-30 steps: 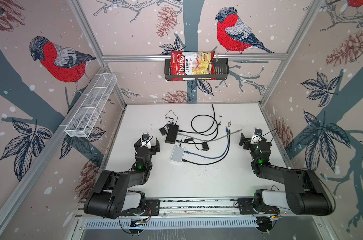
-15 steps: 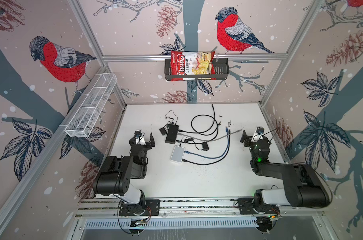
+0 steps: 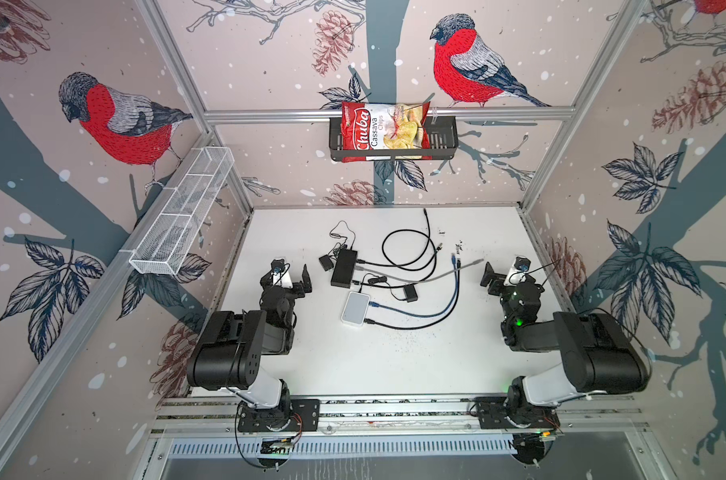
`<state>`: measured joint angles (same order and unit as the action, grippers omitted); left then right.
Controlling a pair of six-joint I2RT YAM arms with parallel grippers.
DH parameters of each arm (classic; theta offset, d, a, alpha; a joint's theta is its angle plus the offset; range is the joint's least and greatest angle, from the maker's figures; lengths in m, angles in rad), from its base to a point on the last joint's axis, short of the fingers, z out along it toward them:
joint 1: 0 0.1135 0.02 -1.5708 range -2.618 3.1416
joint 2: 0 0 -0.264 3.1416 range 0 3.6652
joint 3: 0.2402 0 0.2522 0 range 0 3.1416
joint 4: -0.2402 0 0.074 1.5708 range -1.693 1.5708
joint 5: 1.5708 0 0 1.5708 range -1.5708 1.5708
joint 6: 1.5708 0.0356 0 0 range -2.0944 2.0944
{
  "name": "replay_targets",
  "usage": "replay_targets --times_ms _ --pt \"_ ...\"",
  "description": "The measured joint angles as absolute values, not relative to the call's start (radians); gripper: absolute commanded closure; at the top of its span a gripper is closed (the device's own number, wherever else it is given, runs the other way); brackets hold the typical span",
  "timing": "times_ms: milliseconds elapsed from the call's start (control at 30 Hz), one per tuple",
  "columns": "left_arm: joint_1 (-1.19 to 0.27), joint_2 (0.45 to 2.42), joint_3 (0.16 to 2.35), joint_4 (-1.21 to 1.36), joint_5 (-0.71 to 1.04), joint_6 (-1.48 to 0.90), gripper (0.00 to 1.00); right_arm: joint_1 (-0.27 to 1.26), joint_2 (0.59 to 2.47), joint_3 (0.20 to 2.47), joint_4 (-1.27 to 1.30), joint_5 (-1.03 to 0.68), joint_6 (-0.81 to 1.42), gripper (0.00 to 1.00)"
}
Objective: Insert the plug into the switch port
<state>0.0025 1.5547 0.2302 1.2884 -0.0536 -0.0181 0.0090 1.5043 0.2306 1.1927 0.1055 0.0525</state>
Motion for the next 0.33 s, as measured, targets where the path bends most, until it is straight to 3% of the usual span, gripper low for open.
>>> replay_targets --times_ms 333 --pt "0.002 1.555 0.229 1.289 -0.053 -0.018 0.02 0.016 1.505 0.24 1.187 0.127 0.055 0.0"
